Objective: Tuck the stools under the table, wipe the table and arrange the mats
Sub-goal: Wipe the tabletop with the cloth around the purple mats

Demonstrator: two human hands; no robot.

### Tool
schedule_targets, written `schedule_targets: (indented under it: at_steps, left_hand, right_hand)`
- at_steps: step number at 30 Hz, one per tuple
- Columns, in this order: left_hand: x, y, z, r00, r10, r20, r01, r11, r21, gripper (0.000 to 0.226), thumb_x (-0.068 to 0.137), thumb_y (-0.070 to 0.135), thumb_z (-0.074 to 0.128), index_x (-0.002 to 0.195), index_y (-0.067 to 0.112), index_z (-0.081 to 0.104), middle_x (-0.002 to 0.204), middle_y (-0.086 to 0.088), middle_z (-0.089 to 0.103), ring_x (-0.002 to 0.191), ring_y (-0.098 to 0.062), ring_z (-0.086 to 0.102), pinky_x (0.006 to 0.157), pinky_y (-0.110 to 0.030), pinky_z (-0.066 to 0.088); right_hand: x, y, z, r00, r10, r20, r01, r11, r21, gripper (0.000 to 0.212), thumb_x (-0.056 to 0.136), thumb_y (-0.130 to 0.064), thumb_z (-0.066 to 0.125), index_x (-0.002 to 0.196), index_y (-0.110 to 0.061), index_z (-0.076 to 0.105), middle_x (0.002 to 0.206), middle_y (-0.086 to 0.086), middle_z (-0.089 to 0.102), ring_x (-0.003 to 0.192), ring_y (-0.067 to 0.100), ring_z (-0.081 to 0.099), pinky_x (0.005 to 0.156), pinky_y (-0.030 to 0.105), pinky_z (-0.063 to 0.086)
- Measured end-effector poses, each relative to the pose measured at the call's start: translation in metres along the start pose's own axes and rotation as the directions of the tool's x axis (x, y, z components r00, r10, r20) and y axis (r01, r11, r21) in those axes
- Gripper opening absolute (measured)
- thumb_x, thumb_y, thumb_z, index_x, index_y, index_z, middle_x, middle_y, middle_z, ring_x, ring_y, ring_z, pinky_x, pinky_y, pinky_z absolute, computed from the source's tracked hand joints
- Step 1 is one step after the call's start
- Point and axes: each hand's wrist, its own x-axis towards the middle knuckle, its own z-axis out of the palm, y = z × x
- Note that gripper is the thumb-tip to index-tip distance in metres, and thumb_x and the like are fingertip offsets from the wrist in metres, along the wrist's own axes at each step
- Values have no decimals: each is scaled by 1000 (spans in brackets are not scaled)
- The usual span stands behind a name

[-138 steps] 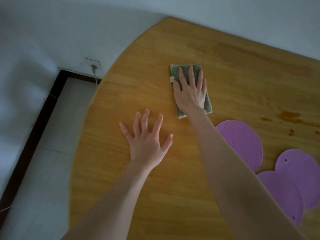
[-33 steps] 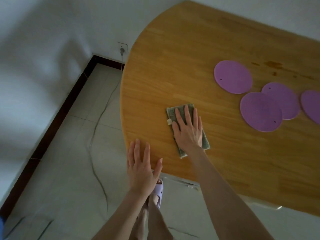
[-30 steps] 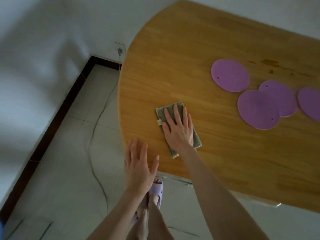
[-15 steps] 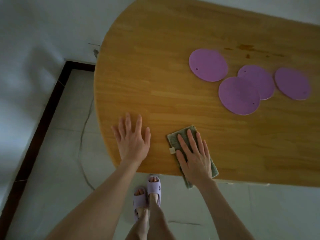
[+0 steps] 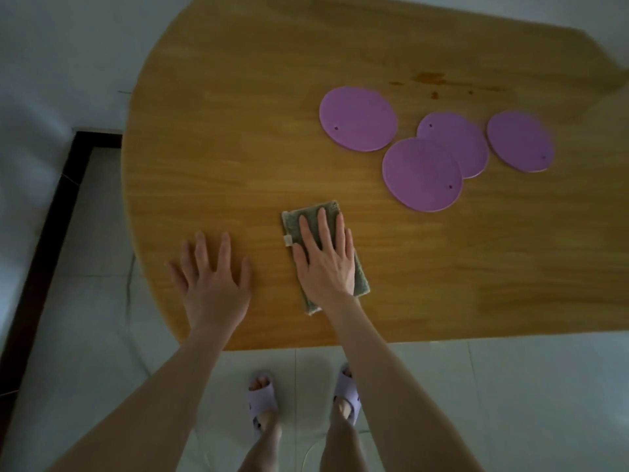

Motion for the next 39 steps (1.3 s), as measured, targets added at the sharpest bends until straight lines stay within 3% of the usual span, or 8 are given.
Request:
schedule_targets:
  at_steps: [6,13,21,23,27,31,37,39]
  left_hand:
    - [-15,39,8,995,34,-92,-38,998,-44,45,94,33,50,136,14,47,145,-24,34,134,-45,24,106,-70,10]
    - [-46,146,36,989,139,-40,-142,987,-69,55,91,47,32,136,20,49,141,-21,42,134,-43,29,107,-67,11]
    - [-67,228,68,992,126,-14,-126,990,-66,58,89,51,30,139,24,45,149,-16,33,138,-39,24,110,-63,3]
    - [-70,236,74,996,93,-11,-93,994,-56,60,88,53,29,140,25,44,151,-15,31,139,-38,20,110,-61,-2]
    - [-71,239,78,997,79,-16,-79,997,-25,63,88,56,28,141,26,42,150,-16,30,139,-39,19,107,-67,4]
    - [-71,238,77,998,63,-30,-63,998,-11,65,86,58,26,140,26,43,150,-16,30,139,-39,18,108,-67,4]
    - [-72,243,77,999,33,-26,-33,999,-5,69,85,62,22,143,30,38,154,-11,22,142,-34,10,111,-62,-3]
    - [-71,243,77,999,38,-23,-37,999,13,70,86,63,19,144,29,37,154,-12,21,143,-34,9,111,-62,-3]
  right_hand:
    - [-39,40,7,994,-90,-70,88,996,-25,54,98,-49,28,148,-29,32,157,3,23,145,31,14,118,40,6]
    - [-52,147,-13,995,-9,-95,5,999,-41,54,96,-50,28,146,-31,33,155,3,28,143,31,23,114,38,7]
    - [-19,232,-46,982,186,-40,-188,982,-36,67,88,-55,-1,151,-33,4,160,0,-2,146,28,-8,118,40,-5]
    - [-22,227,-44,988,152,-32,-153,988,-19,65,90,-53,2,151,-32,5,160,1,-2,146,30,-8,118,42,-5]
    - [-43,237,-38,998,-24,-63,24,1000,-8,56,96,-48,24,148,-27,30,156,6,24,144,36,17,117,45,10]
    - [-55,278,-40,992,-113,-48,111,993,-42,54,97,-49,31,147,-30,31,155,4,28,143,32,23,116,42,11]
    - [-25,359,-72,994,101,-40,-103,994,-46,62,92,-59,5,150,-36,8,160,-1,3,147,26,0,117,39,-2]
    - [0,368,-80,979,201,-25,-202,979,-36,59,95,-56,7,150,-36,2,160,-1,-5,146,25,-9,117,39,-6]
